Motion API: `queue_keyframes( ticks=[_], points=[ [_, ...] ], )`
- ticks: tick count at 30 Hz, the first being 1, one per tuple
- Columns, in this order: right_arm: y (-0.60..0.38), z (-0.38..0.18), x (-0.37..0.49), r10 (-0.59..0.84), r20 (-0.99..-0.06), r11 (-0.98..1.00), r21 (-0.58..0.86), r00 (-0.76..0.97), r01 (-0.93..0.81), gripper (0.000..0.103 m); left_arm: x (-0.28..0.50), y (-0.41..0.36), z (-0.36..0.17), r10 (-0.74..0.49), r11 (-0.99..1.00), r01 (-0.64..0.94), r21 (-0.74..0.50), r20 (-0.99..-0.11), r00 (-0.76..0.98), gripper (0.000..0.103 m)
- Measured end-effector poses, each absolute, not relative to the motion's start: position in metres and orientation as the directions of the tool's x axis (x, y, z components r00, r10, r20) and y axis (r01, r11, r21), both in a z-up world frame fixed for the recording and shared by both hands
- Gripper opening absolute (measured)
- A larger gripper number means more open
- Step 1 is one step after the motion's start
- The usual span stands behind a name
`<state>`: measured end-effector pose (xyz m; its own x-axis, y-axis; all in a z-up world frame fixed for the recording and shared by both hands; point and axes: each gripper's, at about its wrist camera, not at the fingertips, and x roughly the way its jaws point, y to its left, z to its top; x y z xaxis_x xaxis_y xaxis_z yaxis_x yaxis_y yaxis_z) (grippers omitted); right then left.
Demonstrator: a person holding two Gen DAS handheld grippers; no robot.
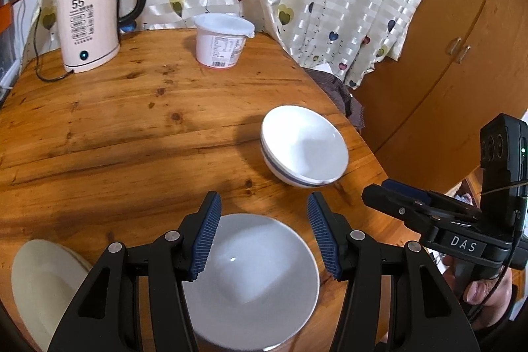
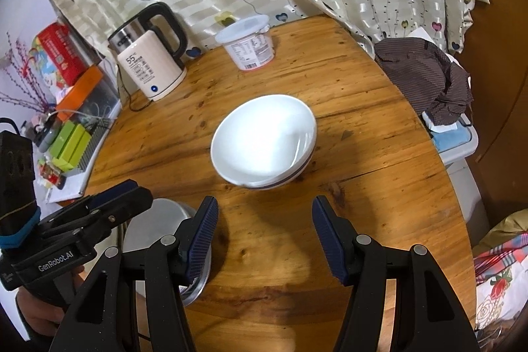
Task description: Organize plates and bowls
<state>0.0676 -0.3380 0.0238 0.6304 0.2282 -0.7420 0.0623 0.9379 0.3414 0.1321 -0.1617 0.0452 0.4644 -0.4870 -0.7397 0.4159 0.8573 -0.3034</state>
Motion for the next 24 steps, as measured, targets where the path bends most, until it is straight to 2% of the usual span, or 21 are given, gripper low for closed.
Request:
queue_keyframes(
  ticks=[8,15,24],
  points=[
    [-0.349,0.021,0.082,0.219,-0.738,0.934,0.348,0.639,0.082,0.058,0.151,-0.176,0.042,-0.488,0.852,0.424,-0.308,-0.759,0.430,0.056],
    [-0.355,0.013,0.099,0.227,-0.743,0.929,0.359,0.629,0.089,0.042,0.173,-0.189,0.037,-0.487,0.850,0.418,-0.320,-0.779,0.394,0.056],
    [-0.364,0.001,0.117,0.234,-0.753,0.921,0.374,0.615,0.107,0.032,0.196,-0.209,0.023,-0.477,0.850,0.416,-0.324,-0.809,0.344,0.056]
  ],
)
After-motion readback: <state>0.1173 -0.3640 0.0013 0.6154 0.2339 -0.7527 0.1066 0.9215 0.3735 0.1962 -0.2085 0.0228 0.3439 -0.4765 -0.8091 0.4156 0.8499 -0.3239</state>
